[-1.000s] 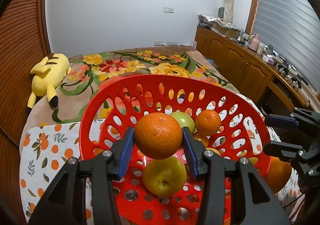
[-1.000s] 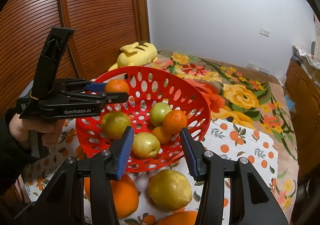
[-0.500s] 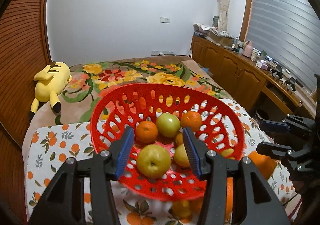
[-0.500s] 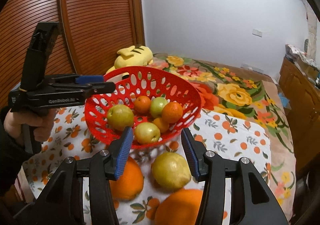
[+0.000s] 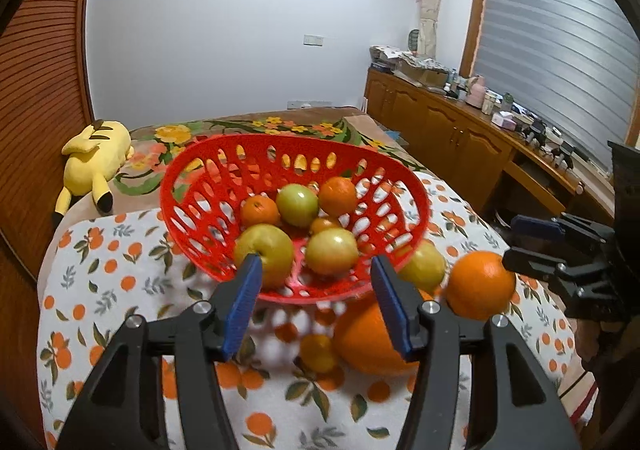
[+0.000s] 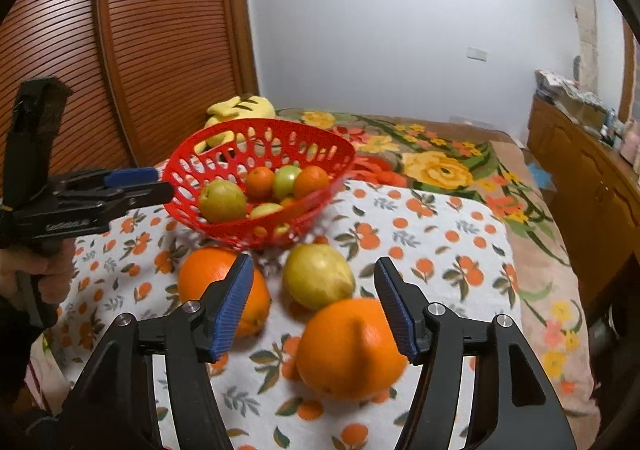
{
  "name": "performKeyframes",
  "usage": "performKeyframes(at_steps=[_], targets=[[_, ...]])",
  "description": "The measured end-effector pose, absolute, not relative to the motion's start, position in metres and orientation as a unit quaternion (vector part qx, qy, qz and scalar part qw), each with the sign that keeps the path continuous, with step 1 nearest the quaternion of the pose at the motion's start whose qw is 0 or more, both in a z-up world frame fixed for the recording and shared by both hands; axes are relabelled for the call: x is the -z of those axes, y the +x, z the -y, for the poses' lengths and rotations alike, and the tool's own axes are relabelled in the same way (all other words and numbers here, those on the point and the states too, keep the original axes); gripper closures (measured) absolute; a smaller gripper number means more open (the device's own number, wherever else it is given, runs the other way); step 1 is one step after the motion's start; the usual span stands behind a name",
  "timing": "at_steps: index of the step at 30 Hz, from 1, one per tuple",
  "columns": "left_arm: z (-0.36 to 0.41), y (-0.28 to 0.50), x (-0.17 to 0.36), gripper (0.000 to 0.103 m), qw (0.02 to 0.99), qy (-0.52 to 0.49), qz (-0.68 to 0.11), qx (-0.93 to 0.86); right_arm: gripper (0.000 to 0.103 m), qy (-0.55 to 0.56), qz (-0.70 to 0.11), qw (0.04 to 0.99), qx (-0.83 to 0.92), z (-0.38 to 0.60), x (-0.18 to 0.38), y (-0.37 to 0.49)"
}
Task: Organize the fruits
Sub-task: 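Withdraw both tools from the basket toward two large oranges, then grasp a large orange with the right tool while the left tool grasps another orange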
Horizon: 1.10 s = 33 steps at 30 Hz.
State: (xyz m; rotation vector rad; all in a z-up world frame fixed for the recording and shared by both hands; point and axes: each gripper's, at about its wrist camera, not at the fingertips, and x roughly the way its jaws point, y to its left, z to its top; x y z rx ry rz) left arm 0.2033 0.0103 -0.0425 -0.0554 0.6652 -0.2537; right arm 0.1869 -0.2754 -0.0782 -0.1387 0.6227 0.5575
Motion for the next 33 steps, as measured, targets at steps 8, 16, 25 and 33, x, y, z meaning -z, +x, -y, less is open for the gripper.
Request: performKeyframes(at_steps=[8,16,25,33], targets=[[0.007,0.185,0.051,0.045,0.933,-0.025,-0.331,0.139,0.023,-0.063,-0.303,0.919,-0.243,0.291,0.091,0.179],[0.023,0.186,0.062,0.043,0.926,-0.020,-0.345,0.155,0.021,-0.055,-0.326,0.915,-0.230,0.298,0.114,0.188],[0.035,0.190,0.068,0.043,0.923,-0.013,-0.351,0.159,0.020,-0.062,-0.340,0.908,-0.235,0.293,0.129,0.200],[0.038,0.192,0.072,0.043,0.919,-0.014,-0.357,0.164,0.014,-0.057,-0.356,0.900,-0.243,0.288,0.139,0.209]])
